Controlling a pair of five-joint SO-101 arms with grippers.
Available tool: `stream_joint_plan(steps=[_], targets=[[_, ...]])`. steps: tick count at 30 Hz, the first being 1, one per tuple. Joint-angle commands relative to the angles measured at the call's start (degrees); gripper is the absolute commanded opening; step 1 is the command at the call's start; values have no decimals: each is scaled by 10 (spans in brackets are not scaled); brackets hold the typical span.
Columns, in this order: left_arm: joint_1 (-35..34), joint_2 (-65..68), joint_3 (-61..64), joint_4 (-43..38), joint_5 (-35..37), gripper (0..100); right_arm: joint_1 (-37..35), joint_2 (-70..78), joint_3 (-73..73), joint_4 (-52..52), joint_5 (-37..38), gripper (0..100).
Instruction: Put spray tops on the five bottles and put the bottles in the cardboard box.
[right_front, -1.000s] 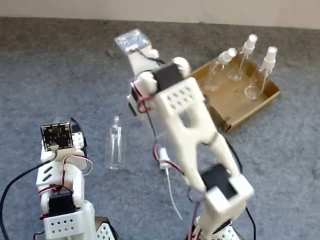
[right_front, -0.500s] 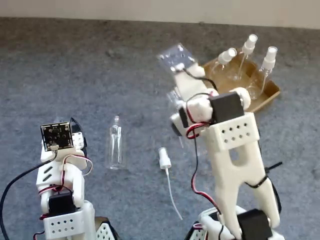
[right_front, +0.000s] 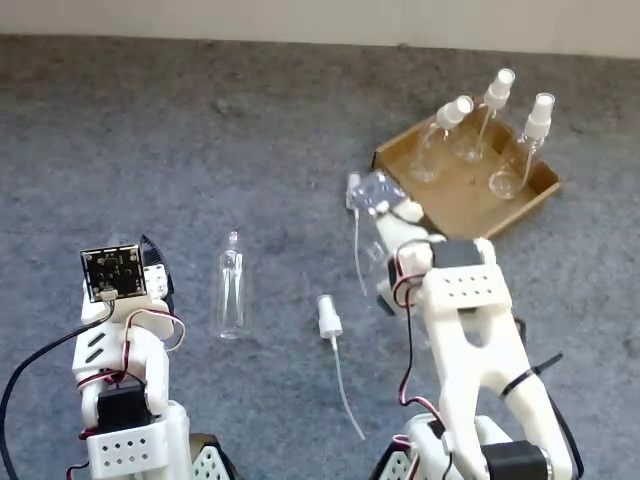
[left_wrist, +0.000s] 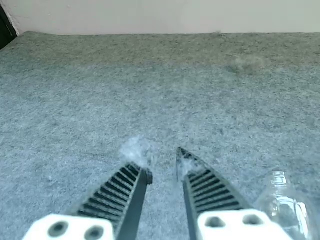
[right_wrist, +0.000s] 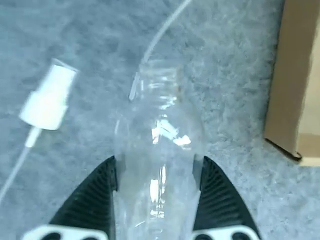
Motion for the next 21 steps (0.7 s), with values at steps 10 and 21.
stream_joint_plan(steps=[10, 21], targets=[[14, -7, 8, -11, -4, 46, 10, -20, 124, -126, 9, 172], [14, -7, 8, -11, -4, 46, -29, -19, 123, -128, 7, 192]])
